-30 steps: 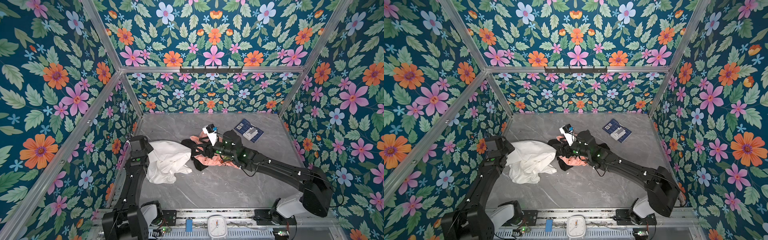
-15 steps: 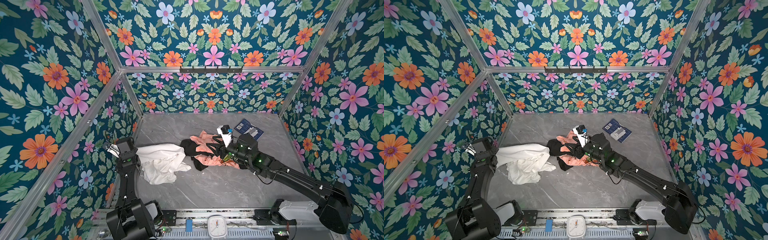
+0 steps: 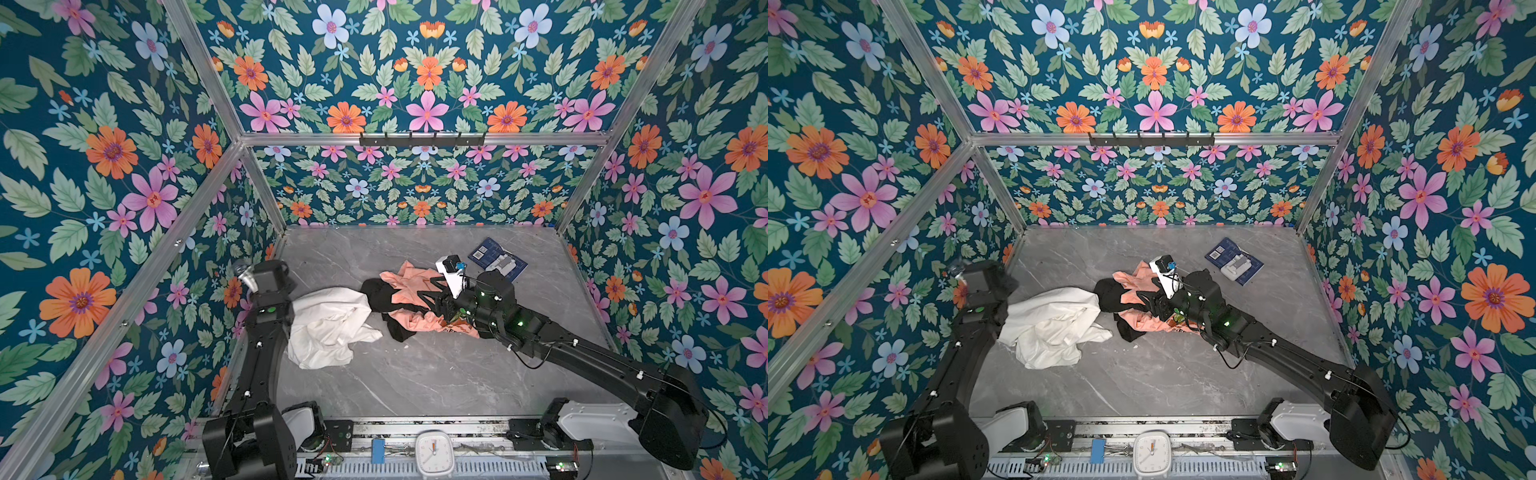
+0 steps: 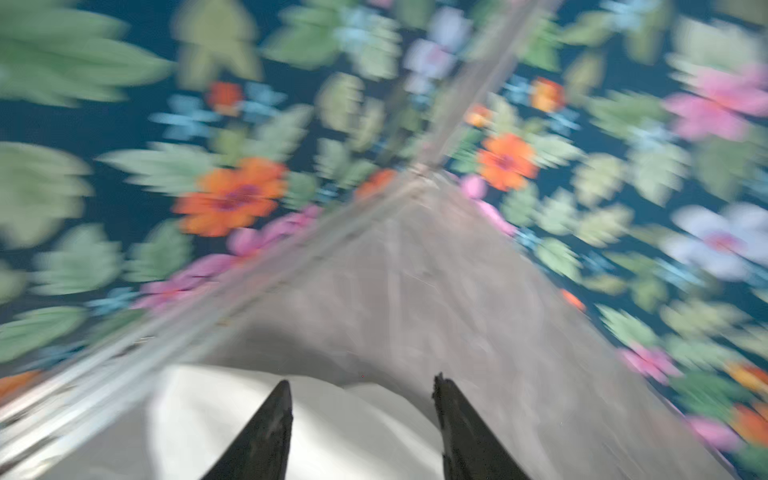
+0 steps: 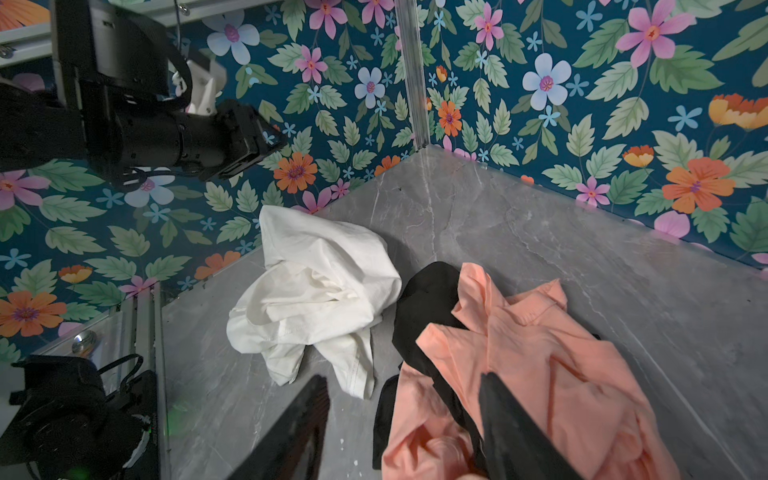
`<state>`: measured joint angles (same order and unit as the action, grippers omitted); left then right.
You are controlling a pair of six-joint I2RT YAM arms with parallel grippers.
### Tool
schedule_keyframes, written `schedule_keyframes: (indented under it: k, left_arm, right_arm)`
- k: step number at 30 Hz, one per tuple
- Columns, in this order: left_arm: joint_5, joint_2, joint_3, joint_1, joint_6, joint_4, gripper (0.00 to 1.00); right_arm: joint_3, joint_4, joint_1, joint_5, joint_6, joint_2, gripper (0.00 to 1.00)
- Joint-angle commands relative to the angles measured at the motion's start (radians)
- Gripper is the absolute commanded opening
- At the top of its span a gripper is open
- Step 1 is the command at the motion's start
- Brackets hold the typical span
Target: Pick out a specific cloth from the pile
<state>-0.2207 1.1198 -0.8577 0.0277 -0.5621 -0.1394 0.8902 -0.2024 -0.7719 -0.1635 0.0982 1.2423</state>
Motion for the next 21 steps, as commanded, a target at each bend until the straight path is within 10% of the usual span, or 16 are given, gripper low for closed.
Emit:
schedule_keyframes:
  k: [1, 12, 21]
  left_arm:
    - [0.048, -0.022, 0.005, -0.149, 0.012, -0.058, 0.65]
    - [0.14, -0.209, 0.188, -0.305, -0.286, -0.315, 0.98]
    - [0.181, -0.024, 0.199, -0.385, -0.245, -0.151, 0.96]
  right_arm:
    - [-0.009, 0.012, 0.002, 0.022, -0.024, -0.017, 0.6]
    - [-0.134, 0.106, 0.036, 0.125, -0.057, -0.187, 0.68]
    - [-0.125, 0.084, 0.037, 0.113, -0.03, -0.158, 0.69]
